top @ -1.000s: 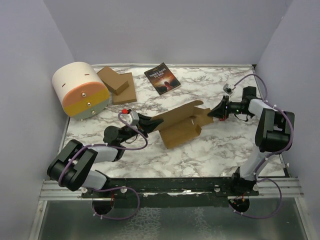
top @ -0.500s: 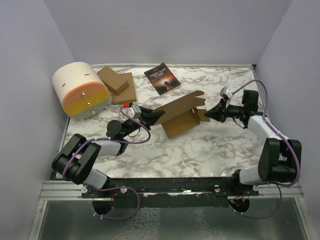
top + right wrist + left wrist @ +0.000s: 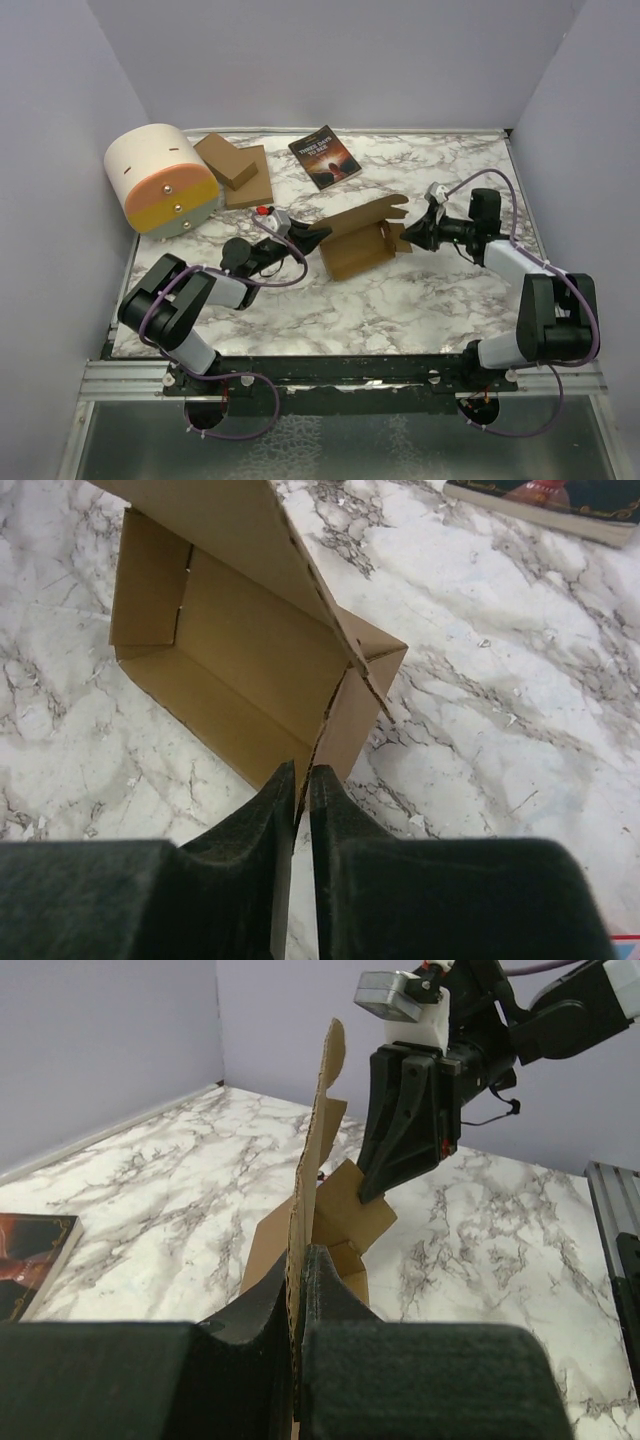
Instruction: Fold the paper box
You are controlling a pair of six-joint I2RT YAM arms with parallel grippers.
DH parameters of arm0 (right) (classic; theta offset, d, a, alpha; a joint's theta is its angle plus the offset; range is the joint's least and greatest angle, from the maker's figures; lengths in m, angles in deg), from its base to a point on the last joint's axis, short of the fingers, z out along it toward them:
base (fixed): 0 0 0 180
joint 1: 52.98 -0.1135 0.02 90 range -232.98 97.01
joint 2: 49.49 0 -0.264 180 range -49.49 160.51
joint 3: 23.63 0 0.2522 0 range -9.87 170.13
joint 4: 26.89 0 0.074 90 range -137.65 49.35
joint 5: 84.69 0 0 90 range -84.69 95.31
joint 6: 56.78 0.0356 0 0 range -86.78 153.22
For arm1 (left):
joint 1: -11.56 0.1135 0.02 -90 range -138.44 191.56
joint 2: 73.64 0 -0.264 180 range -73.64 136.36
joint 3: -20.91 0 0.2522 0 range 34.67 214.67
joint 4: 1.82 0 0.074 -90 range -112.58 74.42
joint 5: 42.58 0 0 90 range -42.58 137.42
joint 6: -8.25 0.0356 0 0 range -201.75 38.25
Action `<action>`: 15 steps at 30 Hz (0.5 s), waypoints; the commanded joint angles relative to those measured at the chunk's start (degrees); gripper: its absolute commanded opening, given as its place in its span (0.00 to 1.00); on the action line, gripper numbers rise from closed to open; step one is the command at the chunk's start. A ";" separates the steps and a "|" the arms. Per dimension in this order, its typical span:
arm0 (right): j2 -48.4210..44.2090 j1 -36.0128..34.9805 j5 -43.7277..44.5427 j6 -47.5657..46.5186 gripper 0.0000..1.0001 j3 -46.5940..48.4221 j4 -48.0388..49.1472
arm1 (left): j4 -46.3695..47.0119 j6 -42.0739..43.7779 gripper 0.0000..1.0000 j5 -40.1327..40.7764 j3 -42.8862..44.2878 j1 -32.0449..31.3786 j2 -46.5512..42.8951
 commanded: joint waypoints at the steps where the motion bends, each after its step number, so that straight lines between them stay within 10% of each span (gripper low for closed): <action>1: 3.06 -0.49 -1.12 -1.36 0.16 4.18 -5.27 | 9.94 1.54 0.00 -2.41 -1.98 0.10 0.85; 15: 13.85 -0.32 -10.79 -6.46 0.31 15.20 -25.61 | 9.99 2.64 0.00 -2.91 -3.56 0.10 0.48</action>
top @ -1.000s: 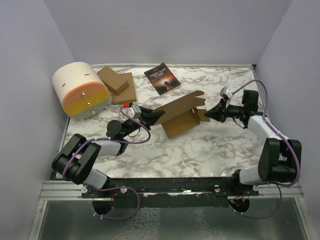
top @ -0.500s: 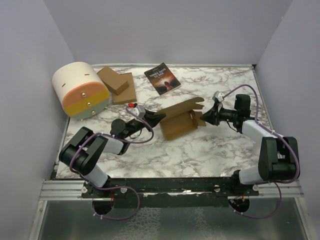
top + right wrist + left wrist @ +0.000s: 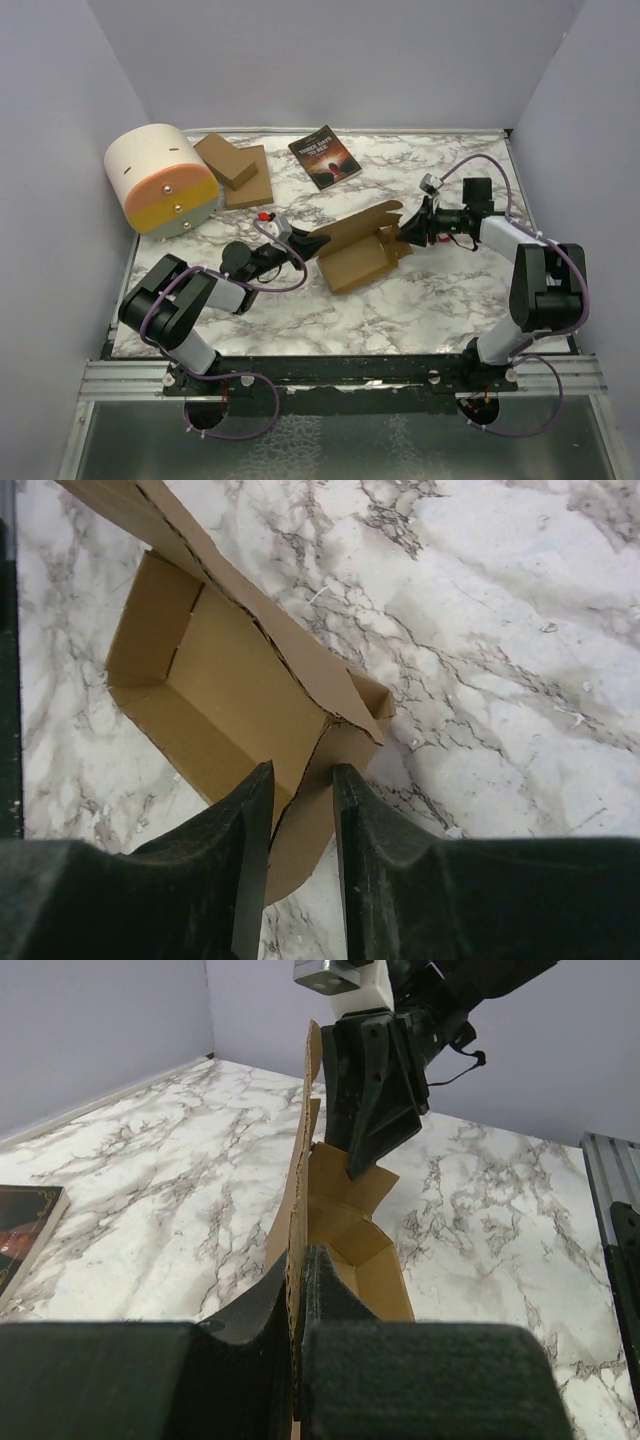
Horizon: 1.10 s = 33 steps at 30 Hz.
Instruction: Fold the paper box
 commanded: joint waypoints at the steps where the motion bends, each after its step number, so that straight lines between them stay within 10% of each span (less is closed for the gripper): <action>1: 5.32 -0.17 -7.82 -4.40 0.33 5.67 -13.63 | 9.95 1.15 0.00 -1.07 -0.62 0.10 0.19; 22: 13.39 1.02 -17.45 -6.44 0.75 12.04 -27.66 | 10.83 0.61 0.00 -0.31 -0.61 0.10 0.25; 33: 17.46 1.29 -21.23 2.06 0.56 12.10 -25.06 | 10.65 0.61 0.00 0.13 -0.69 0.10 -0.01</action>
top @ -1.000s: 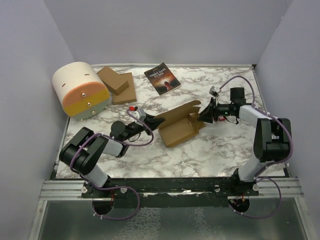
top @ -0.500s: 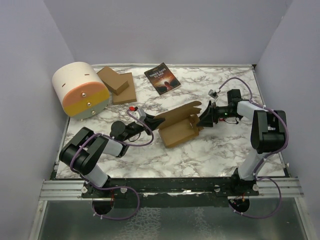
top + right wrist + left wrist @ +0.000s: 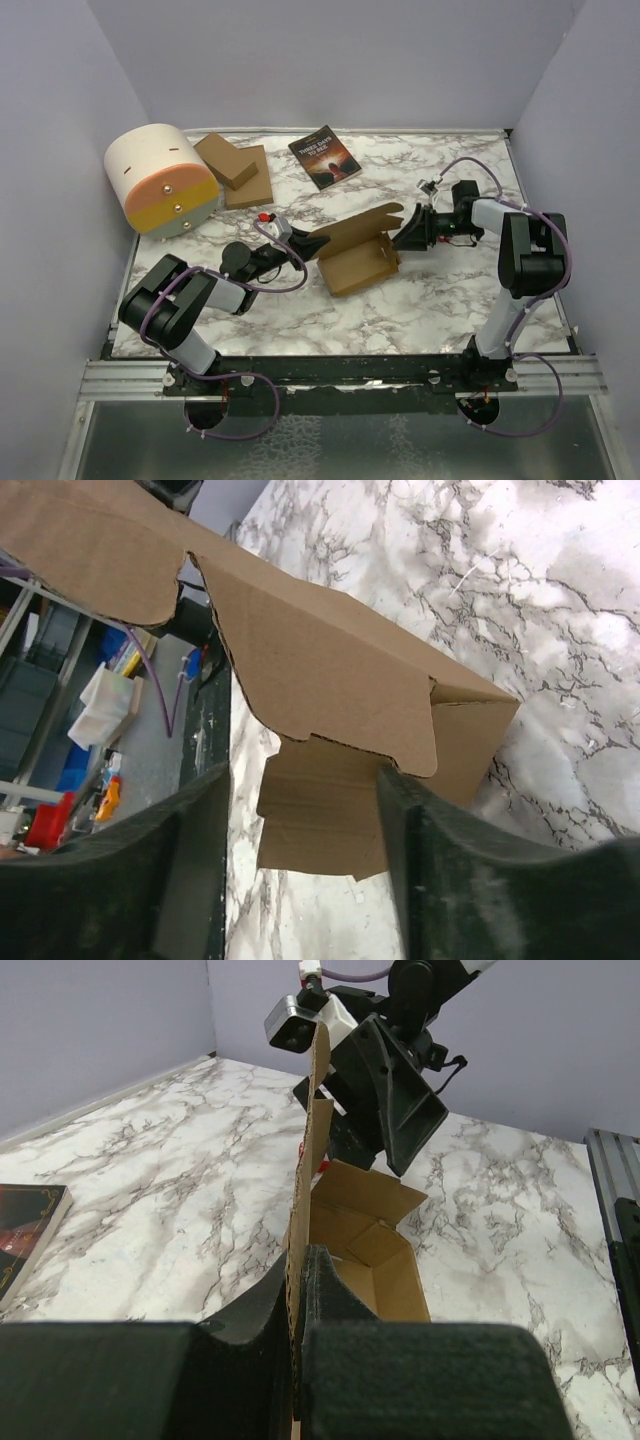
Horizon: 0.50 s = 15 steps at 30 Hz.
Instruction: Fold the paper box
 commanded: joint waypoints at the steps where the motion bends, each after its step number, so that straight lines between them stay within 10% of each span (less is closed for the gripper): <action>1: 1.27 0.37 -4.18 7.89 0.52 -0.83 4.42 | 10.65 -0.16 0.00 0.11 -0.32 0.10 -0.01; 15: 3.67 0.37 -3.54 20.02 0.20 -4.23 15.01 | 10.83 -0.40 0.00 0.37 -0.35 0.10 -0.02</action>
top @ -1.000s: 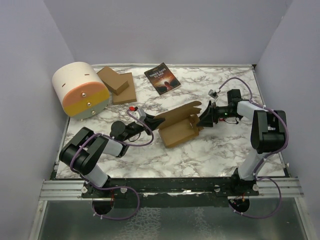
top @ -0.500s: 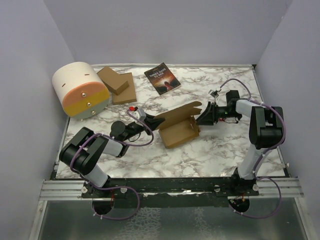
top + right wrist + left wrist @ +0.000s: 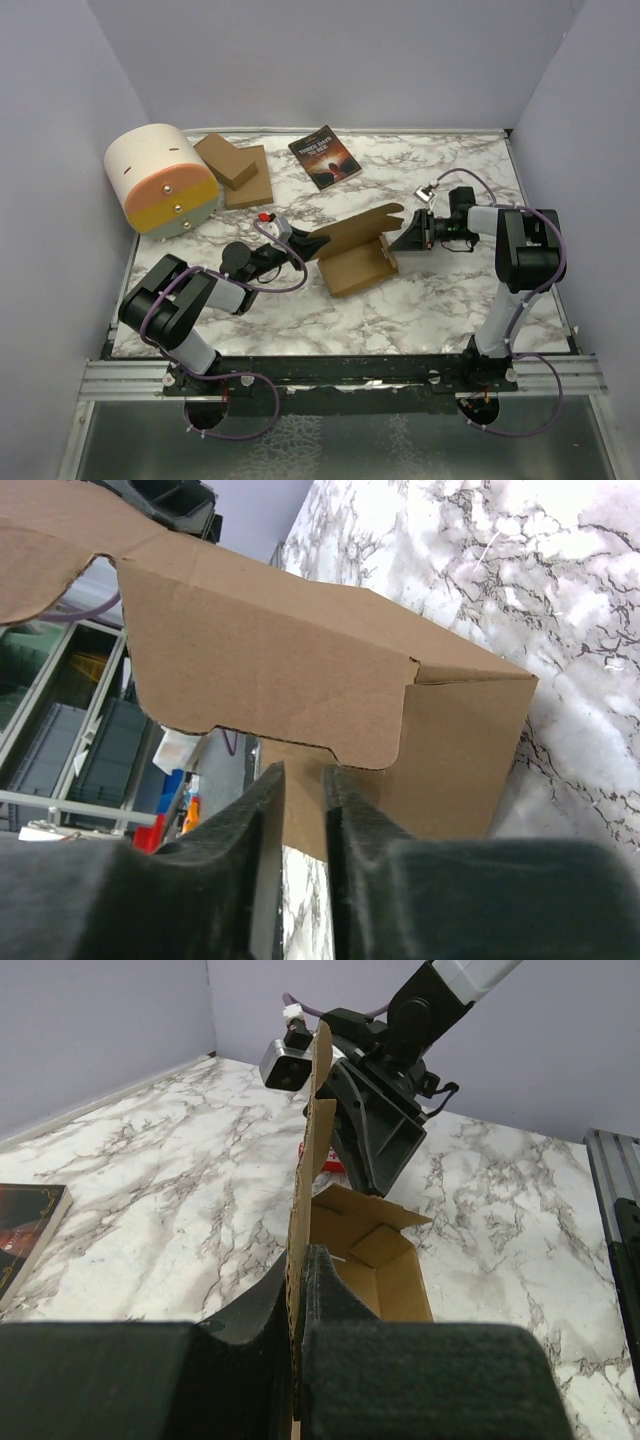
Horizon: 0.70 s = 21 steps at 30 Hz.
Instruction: Fold the paper box
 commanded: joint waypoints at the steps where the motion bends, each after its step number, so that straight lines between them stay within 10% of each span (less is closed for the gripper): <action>1: 0.42 0.37 1.51 3.38 0.16 -0.73 4.70 | 10.90 -0.34 0.00 0.35 -0.33 0.14 -0.01; 21: -7.61 -1.03 16.51 -1.05 0.48 -3.27 7.88 | 11.68 -1.35 0.00 0.74 -0.79 0.09 -0.91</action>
